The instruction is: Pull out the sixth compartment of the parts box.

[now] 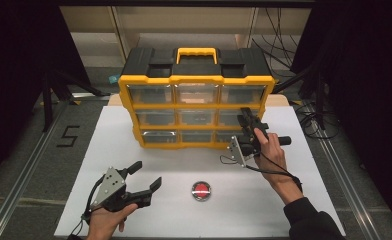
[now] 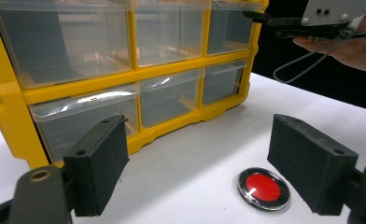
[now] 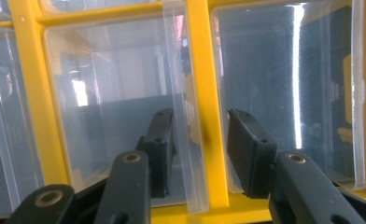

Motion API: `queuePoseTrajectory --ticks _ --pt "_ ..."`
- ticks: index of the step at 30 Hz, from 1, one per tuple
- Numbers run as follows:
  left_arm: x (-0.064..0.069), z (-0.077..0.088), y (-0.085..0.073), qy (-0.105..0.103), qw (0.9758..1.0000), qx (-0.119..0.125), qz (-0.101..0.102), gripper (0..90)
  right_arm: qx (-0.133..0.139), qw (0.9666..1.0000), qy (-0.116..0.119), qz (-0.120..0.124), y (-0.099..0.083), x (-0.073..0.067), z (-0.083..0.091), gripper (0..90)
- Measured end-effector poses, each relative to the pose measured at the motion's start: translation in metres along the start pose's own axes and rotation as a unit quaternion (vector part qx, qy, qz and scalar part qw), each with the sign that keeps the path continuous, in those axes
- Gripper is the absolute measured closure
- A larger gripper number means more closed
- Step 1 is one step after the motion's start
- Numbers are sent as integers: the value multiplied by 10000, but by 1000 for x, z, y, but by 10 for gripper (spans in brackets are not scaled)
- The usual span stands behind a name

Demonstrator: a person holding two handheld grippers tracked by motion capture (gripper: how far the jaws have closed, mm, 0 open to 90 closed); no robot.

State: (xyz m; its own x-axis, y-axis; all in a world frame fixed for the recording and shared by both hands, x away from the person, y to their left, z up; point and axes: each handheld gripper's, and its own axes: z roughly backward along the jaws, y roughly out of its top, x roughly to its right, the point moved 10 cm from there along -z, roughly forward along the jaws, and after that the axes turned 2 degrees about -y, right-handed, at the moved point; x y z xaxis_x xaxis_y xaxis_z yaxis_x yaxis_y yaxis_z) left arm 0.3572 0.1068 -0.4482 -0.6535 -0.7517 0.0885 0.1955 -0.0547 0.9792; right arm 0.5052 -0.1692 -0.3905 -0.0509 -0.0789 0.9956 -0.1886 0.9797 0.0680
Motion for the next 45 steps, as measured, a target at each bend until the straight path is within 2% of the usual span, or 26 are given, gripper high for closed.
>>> queuePoseTrajectory --ticks 1,2,4,8,11,13,16,21,25,29,37,39,45 --pt "0 0 0 0 10000 2 1 196 -24 10000 -3 -45 0 -1 0 636" --pt "0 0 0 2 10000 3 2 197 25 10000 83 38 0 -2 -2 649" --pt "0 0 0 -1 10000 2 4 198 -20 10000 8 38 -1 -1 -1 671" --pt "0 0 0 -5 10000 3 3 198 -24 9999 32 116 -2 -3 -2 700" --pt "0 0 0 -1 10000 1 1 199 25 9995 75 295 -1 -3 -4 723" --pt "0 0 0 -1 10000 4 3 199 -55 9997 2 256 -4 -4 -3 736" --pt "0 0 0 -4 10000 0 2 199 4 9990 67 436 -2 -5 -4 776" --pt "0 0 0 -5 10000 5 4 201 -47 9991 75 411 -3 -7 -4 787" --pt "0 0 0 1 10000 6 9 201 -47 9983 13 574 -3 -6 -3 795" --pt "0 0 0 3 10000 8 9 201 -46 9980 6 629 -2 -5 -2 797" --pt "0 0 0 7 10000 9 18 202 -28 9977 17 680 -1 -7 2 798" --pt "0 0 0 11 10000 8 19 201 -24 9976 84 684 -1 -8 3 798" --pt "0 0 0 9 10000 14 29 201 -2 9976 43 692 0 -7 8 798"
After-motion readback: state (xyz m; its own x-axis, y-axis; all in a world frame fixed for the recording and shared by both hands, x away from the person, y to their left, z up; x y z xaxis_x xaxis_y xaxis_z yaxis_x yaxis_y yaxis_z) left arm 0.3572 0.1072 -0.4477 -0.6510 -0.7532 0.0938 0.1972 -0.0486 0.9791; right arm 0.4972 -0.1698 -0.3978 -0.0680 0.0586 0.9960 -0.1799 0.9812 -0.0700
